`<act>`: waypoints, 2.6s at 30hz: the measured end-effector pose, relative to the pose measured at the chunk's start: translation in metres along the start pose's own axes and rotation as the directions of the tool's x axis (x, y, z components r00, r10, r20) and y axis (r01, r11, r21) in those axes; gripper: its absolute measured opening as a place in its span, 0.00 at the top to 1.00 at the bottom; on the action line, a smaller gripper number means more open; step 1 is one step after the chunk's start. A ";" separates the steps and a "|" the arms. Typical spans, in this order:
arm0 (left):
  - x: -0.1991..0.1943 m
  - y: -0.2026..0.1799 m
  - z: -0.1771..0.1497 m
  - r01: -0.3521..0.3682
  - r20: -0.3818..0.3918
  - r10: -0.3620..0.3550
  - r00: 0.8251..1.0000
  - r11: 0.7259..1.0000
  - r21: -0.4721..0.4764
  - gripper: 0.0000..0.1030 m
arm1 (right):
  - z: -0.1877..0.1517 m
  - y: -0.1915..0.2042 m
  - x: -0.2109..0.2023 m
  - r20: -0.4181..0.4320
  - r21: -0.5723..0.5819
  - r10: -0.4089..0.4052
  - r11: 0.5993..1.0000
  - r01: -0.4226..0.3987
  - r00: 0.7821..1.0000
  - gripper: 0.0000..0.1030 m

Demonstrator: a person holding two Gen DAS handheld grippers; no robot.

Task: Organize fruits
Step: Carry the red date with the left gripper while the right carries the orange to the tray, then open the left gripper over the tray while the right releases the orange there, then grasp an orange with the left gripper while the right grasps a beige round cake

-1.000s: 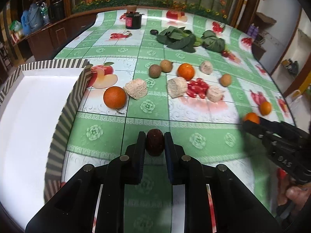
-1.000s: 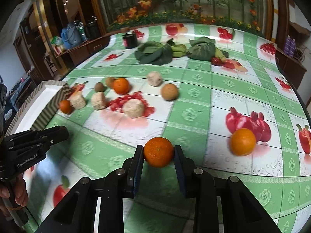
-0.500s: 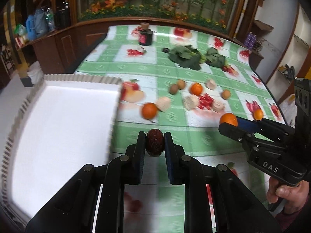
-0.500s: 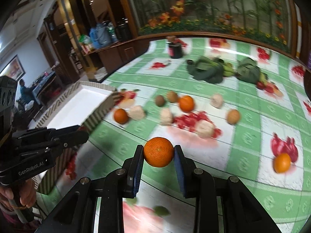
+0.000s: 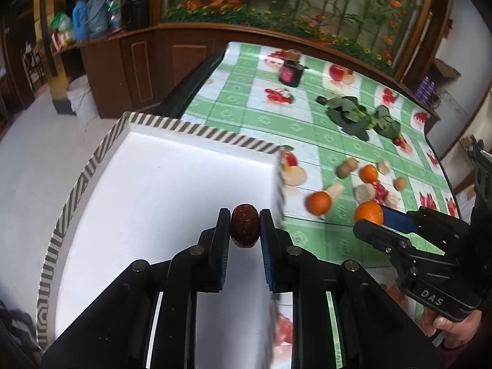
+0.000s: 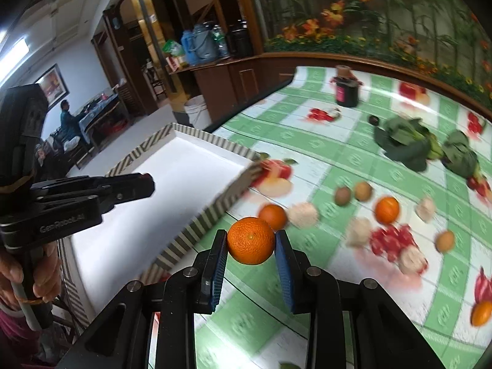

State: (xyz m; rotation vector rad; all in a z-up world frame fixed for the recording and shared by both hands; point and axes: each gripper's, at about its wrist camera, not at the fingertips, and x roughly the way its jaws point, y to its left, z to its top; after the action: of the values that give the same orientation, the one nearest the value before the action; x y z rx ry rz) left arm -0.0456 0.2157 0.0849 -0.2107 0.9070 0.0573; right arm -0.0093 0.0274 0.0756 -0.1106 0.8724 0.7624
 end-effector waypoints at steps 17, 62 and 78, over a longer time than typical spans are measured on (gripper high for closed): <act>0.058 0.048 0.012 -0.105 -0.112 0.093 0.989 0.989 -0.108 0.82 | 0.051 0.040 0.086 -0.082 -0.092 0.060 0.993 -0.068 0.995 0.71; 0.014 -0.026 -0.016 0.007 0.009 -0.007 1.000 0.999 -0.040 0.52 | 0.002 -0.027 0.006 0.000 0.036 -0.033 0.999 0.033 0.999 0.61; 0.046 -0.098 -0.035 0.070 -0.051 -0.067 0.996 0.995 0.077 0.52 | -0.071 -0.128 -0.052 -0.022 0.221 -0.199 0.955 0.199 0.980 0.61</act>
State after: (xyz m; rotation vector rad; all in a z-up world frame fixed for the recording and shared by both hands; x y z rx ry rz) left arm -0.0304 0.1108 0.0435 -0.1700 0.9480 -0.0475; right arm 0.0058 -0.1229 0.0400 0.0006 0.9256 0.4727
